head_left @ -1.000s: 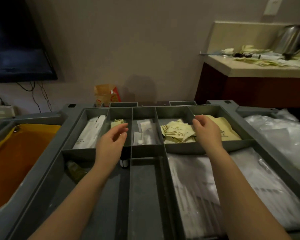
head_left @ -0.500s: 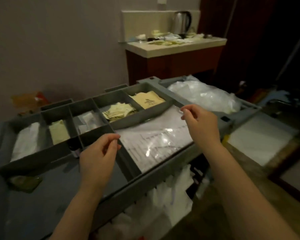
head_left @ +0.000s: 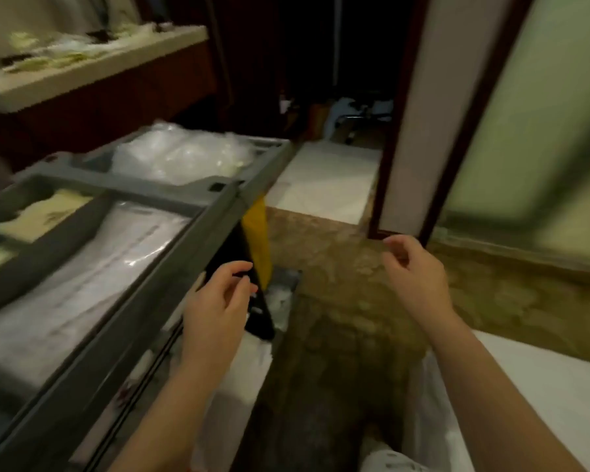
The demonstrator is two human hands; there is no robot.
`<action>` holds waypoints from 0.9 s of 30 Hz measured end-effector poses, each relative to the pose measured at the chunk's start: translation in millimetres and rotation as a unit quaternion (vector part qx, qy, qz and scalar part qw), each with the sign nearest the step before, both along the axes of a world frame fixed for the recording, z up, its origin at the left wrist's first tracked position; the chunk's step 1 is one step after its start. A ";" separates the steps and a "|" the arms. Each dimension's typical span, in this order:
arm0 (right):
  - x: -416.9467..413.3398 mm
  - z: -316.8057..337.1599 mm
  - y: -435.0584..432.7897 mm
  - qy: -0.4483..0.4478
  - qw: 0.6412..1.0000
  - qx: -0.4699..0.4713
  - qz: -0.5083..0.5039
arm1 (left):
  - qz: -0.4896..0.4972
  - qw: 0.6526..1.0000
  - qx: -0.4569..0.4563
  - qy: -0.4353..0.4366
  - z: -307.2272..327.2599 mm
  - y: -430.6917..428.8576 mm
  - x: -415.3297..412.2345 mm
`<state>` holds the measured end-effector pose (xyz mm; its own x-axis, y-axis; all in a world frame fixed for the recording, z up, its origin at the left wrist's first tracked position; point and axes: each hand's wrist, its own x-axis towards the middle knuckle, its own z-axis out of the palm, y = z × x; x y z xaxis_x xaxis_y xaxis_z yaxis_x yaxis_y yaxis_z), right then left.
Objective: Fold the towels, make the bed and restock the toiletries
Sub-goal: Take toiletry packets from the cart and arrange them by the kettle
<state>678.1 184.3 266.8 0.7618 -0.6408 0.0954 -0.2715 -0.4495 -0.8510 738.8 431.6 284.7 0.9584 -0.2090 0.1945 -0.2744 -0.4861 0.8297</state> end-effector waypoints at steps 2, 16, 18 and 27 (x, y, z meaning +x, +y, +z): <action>-10.0 -12.7 -36.6 0.022 0.999 0.006 -0.044 | -0.039 0.999 0.018 -0.003 -6.3 -45.7 18.1; 195.9 10.7 -244.0 0.047 0.997 -0.032 0.049 | 0.000 0.996 0.045 0.076 -40.9 -277.1 222.3; 247.9 25.0 -254.2 0.025 0.994 -0.031 0.101 | 0.032 0.994 0.041 0.093 -46.0 -290.3 256.8; 497.9 29.5 -337.8 -0.022 0.974 -0.057 0.218 | 0.110 0.993 0.015 0.052 -56.8 -379.2 462.6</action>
<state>1176.0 -153.5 296.3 0.9527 -0.2409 0.1851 0.0015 -0.6056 -0.7957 1201.3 52.4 228.0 0.9960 0.0024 0.0897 -0.0736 -0.5498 0.8321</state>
